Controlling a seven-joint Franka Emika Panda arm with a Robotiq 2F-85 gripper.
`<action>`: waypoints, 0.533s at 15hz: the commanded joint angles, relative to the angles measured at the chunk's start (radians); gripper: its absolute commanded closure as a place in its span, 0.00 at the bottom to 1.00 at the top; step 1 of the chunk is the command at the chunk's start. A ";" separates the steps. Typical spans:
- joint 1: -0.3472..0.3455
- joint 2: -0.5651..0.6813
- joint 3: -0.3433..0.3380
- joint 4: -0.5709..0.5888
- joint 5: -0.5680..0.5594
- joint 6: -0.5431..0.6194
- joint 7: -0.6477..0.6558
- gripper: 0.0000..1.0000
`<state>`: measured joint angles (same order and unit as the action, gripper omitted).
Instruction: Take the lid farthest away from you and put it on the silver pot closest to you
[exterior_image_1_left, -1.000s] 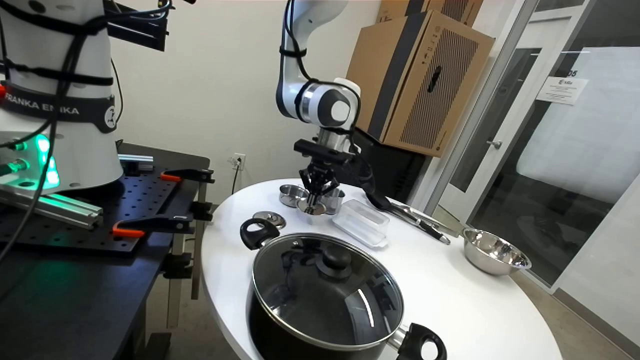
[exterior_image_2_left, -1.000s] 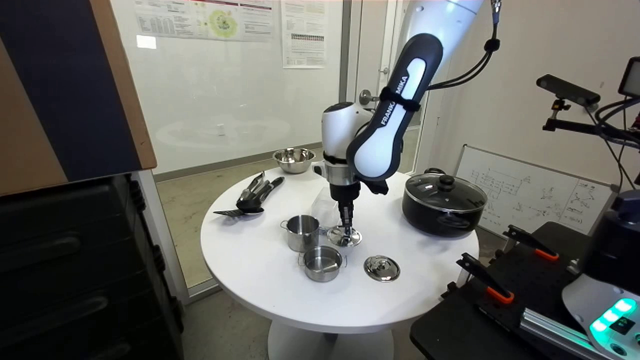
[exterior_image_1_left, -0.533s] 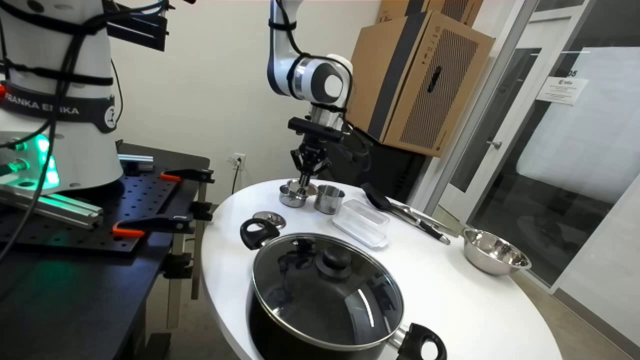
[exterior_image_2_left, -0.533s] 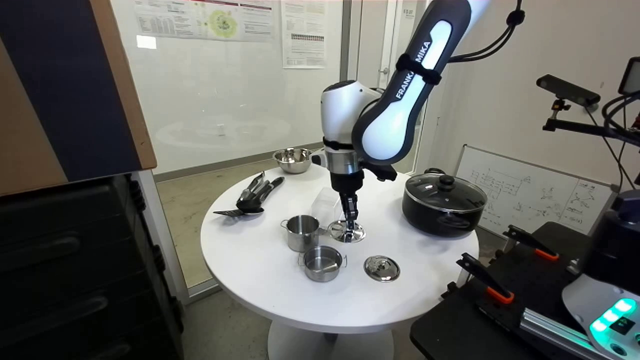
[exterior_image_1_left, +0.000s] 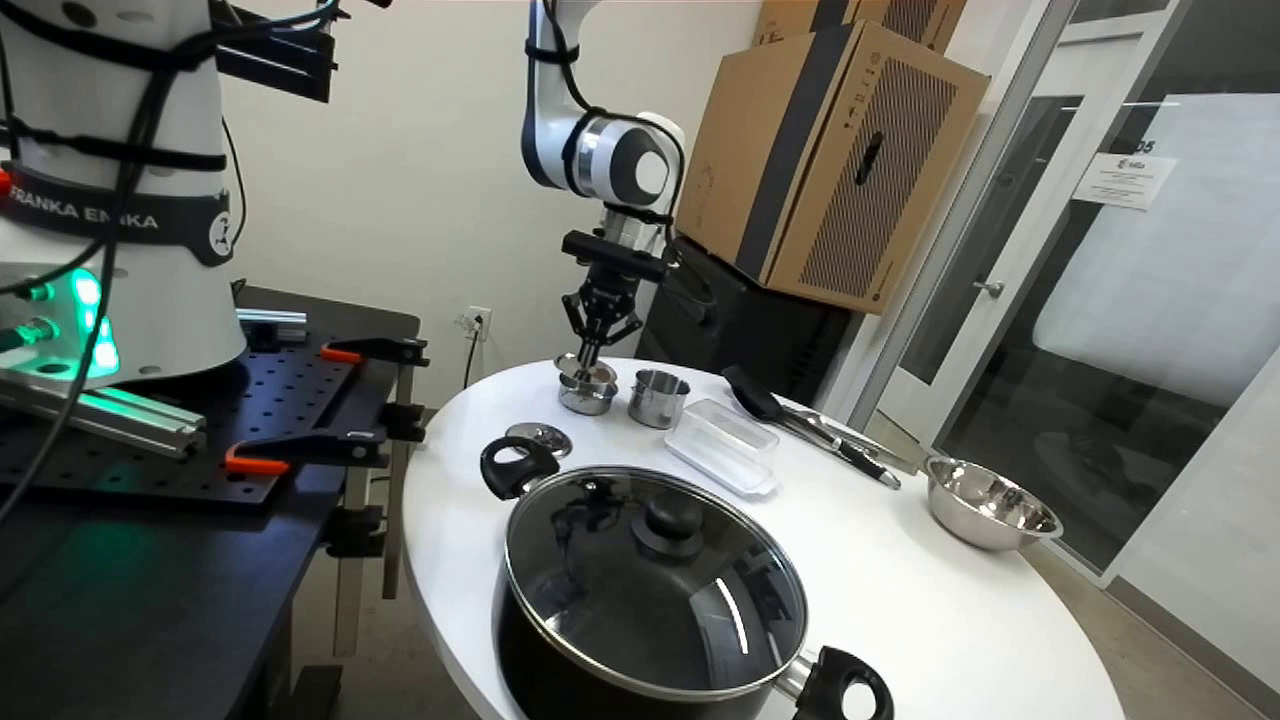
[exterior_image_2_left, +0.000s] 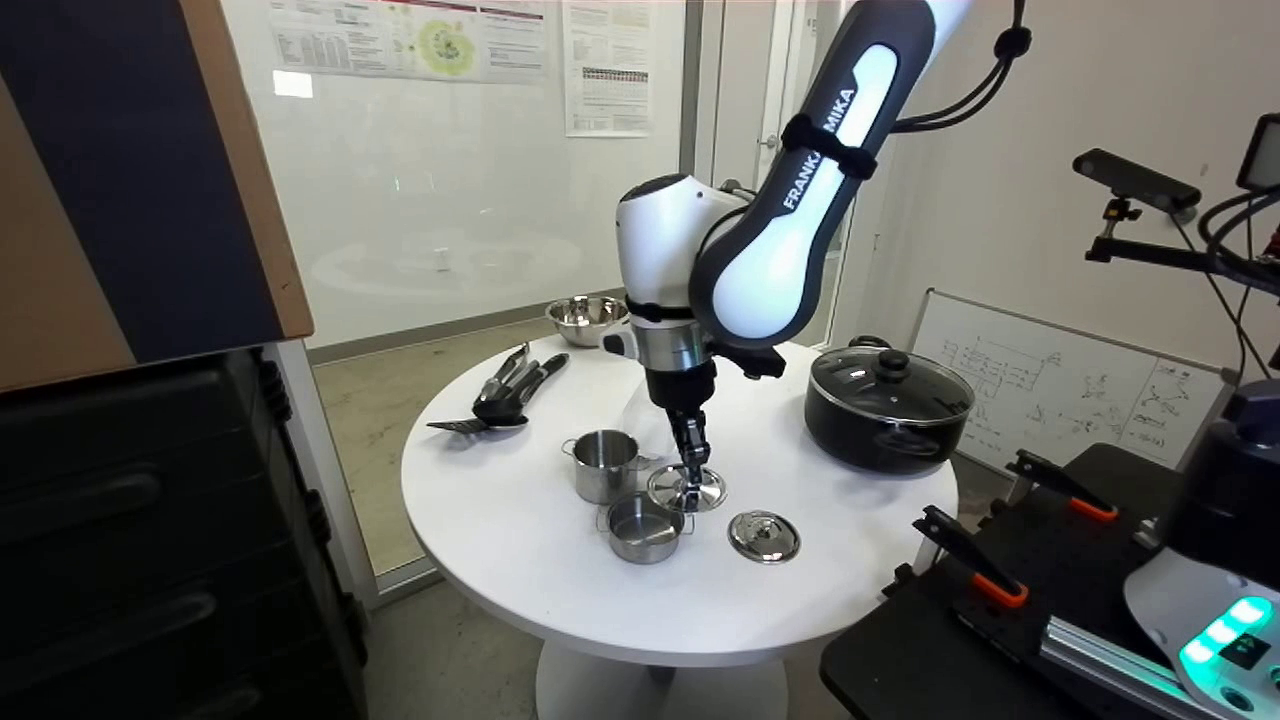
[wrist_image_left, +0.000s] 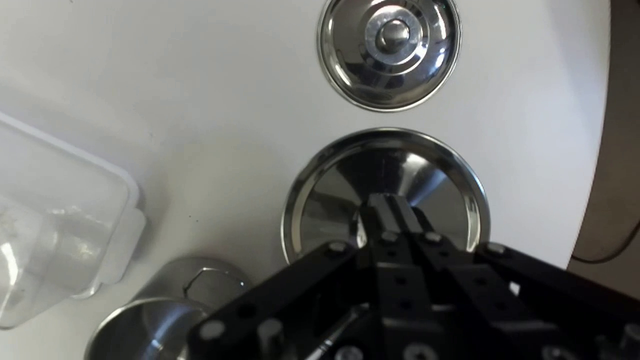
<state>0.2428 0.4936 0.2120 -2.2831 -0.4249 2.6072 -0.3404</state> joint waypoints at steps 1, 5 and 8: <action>0.025 0.048 -0.005 0.052 -0.003 -0.020 -0.004 1.00; 0.043 0.092 -0.011 0.090 -0.007 -0.011 0.005 1.00; 0.052 0.119 -0.012 0.118 -0.007 -0.008 0.007 1.00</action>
<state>0.2741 0.5782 0.2106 -2.2104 -0.4255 2.6075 -0.3400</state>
